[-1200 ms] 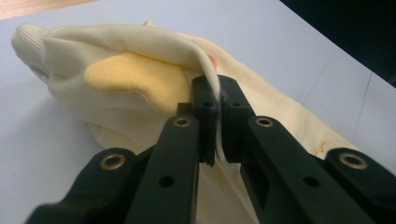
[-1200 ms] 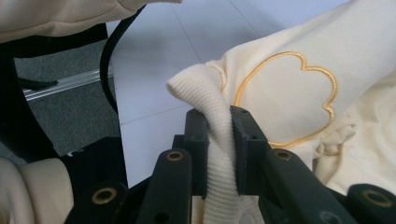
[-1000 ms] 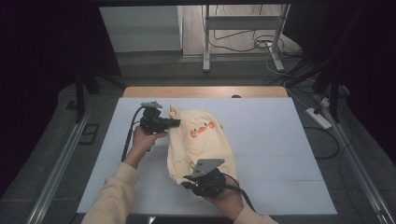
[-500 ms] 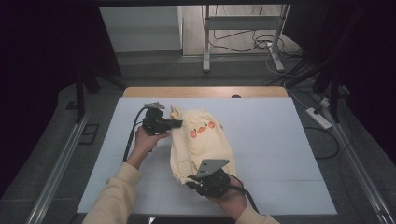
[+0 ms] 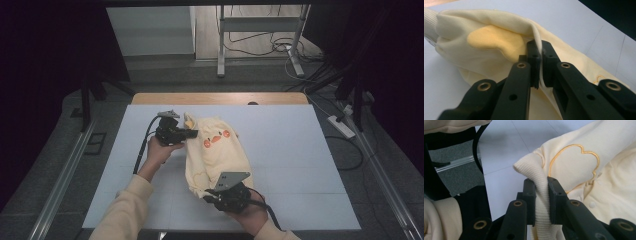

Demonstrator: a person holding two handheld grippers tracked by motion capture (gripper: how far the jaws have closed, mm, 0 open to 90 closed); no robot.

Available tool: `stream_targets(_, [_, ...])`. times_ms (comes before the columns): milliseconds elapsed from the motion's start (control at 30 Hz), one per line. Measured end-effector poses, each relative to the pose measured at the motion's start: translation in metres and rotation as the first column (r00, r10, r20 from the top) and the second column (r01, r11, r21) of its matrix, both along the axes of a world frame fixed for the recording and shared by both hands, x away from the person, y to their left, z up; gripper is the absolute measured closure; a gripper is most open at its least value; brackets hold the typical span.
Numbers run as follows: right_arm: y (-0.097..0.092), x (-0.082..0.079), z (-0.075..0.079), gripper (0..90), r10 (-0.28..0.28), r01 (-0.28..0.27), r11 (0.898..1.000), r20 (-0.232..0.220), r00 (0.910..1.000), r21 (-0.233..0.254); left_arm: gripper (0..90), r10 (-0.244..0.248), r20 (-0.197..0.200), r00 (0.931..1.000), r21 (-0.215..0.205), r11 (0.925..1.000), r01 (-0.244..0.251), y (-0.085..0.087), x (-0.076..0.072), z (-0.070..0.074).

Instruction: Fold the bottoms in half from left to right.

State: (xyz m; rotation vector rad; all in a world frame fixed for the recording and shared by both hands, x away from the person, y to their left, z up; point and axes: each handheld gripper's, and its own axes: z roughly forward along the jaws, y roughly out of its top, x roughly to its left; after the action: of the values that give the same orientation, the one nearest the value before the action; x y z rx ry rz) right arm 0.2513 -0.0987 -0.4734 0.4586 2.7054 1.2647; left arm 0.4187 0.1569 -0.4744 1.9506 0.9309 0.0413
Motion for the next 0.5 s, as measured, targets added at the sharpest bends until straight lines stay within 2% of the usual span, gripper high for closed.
stream_targets(500, [-0.016, -0.005, 0.000, 78.3, -0.017, 0.017, 1.000, -0.004, 0.9998, 0.000, 85.6, -0.027, 0.006, 0.9996, 0.028, 0.9993, 0.027, -0.016, -0.002, -0.003])
